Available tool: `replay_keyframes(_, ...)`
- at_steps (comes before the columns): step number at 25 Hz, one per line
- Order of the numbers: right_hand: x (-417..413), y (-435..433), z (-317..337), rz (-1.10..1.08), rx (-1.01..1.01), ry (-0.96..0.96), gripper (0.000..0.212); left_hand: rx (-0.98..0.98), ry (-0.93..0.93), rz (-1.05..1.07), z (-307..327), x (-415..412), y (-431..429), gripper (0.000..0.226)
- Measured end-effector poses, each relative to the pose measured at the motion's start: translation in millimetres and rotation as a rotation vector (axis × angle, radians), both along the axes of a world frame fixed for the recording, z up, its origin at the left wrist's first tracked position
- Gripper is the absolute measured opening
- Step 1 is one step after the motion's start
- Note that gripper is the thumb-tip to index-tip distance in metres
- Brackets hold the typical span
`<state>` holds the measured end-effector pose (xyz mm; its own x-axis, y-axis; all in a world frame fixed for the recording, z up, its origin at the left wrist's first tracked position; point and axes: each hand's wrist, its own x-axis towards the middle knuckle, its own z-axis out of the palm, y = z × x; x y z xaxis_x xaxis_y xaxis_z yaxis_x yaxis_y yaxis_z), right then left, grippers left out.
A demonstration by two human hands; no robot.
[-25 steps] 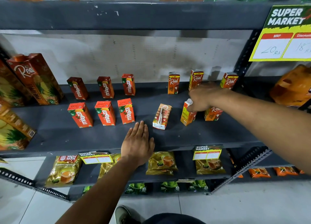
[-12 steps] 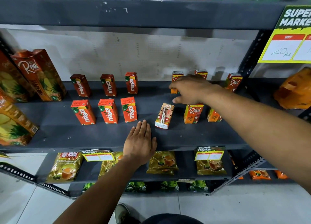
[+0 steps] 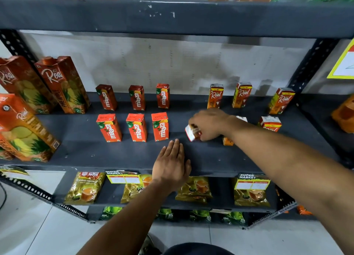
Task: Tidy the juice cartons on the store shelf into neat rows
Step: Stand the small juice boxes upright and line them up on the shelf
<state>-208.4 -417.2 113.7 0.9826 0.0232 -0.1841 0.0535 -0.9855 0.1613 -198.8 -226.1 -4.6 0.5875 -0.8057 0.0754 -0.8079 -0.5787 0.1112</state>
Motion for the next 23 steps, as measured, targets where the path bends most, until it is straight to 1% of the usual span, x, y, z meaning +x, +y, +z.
replay_keyframes(3,0,1,2,-0.343,0.219,-0.288,0.071,-0.002,0.0,0.0,-1,0,-1,0.074)
replay_keyframes(4,-2,6,0,-0.411,0.265,-0.345,0.074,-0.002,-0.001,0.002,-1,0,-1,0.074)
replay_keyframes(5,-3,11,-3,-0.451,0.26,-0.377,0.07,-0.002,-0.005,0.004,-2,0,-1,0.075)
replay_keyframes(6,-4,17,-5,-0.479,0.211,-0.38,0.064,-0.004,-0.008,0.006,-1,0,-1,0.075)
replay_keyframes(8,-4,24,-4,-0.51,0.094,-0.32,0.061,-0.003,-0.01,0.005,-1,0,-1,0.077)
replay_keyframes(11,-1,26,7,-0.525,0.076,-0.245,0.07,-0.003,-0.007,0.009,-2,-1,-1,0.077)
replay_keyframes(13,0,26,14,-0.539,0.075,-0.248,0.072,-0.007,-0.009,0.01,-2,-1,-1,0.077)
replay_keyframes(15,2,28,17,-0.545,0.089,-0.278,0.066,-0.008,-0.01,0.011,-2,-1,-1,0.076)
replay_keyframes(17,4,27,21,-0.53,0.133,-0.27,0.051,-0.007,-0.01,0.011,-1,-1,-1,0.075)
replay_keyframes(19,6,23,27,-0.449,0.177,-0.143,0.036,-0.008,-0.007,0.008,-1,-1,0,0.075)
replay_keyframes(20,5,21,32,-0.378,0.177,-0.06,0.035,-0.009,-0.004,0.007,-2,-1,0,0.075)
replay_keyframes(21,5,18,36,-0.295,0.149,0.008,0.041,-0.01,0.003,0.006,-2,-1,0,0.074)
replay_keyframes(22,3,13,40,-0.199,0.092,0.047,0.047,-0.012,0.008,0.005,-2,0,-1,0.074)
replay_keyframes(23,1,9,43,-0.094,0.013,0.058,0.049,-0.016,0.011,0.005,-3,0,-1,0.073)
